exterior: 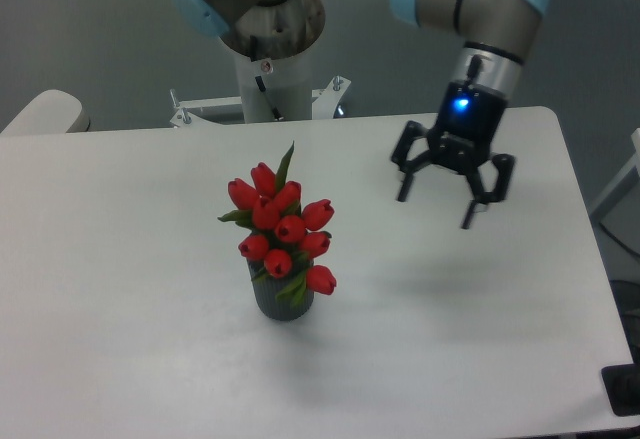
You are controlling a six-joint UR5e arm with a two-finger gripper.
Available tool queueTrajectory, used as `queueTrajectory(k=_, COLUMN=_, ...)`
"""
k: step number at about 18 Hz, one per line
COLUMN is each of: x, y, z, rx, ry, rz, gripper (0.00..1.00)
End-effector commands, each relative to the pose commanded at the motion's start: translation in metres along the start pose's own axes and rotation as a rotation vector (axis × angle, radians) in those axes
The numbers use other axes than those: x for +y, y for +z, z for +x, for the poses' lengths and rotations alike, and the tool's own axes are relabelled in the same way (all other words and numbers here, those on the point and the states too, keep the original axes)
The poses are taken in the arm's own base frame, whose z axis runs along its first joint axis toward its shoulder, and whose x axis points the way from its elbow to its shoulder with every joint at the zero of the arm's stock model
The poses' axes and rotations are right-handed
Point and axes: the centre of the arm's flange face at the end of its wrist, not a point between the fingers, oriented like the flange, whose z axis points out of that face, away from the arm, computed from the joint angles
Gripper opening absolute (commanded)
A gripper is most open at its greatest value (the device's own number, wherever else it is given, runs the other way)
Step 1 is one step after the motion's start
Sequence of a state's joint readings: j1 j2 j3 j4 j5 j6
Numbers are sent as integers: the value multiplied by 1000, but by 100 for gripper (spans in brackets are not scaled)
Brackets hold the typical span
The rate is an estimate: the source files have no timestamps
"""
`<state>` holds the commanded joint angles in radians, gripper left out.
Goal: Insert the flowers into the vase
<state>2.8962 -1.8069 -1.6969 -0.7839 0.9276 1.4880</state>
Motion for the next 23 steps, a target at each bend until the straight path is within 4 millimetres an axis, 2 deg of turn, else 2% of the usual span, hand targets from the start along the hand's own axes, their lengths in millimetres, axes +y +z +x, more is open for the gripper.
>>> queueTrajectory(k=3, x=-26, y=3, z=-29, rx=-32, ry=67, rz=-58, gripper=100)
queueTrajectory(k=5, x=-28, y=5, z=-44, rx=-52, ry=86, rz=-112, gripper=100)
queueTrajectory(k=9, x=-48, y=27, z=-59, rx=-38, ry=207, rz=-246, gripper=100)
queueTrajectory(k=14, x=-58, y=55, z=-68, rx=9, ry=331, rz=-343, gripper=100)
queueTrajectory(k=19, x=-58, y=57, z=-70, rx=9, ry=335, rz=-345, gripper=100)
queueTrajectory(k=23, x=-58, y=57, z=-56, rx=24, ry=332, rz=-348, gripper=100)
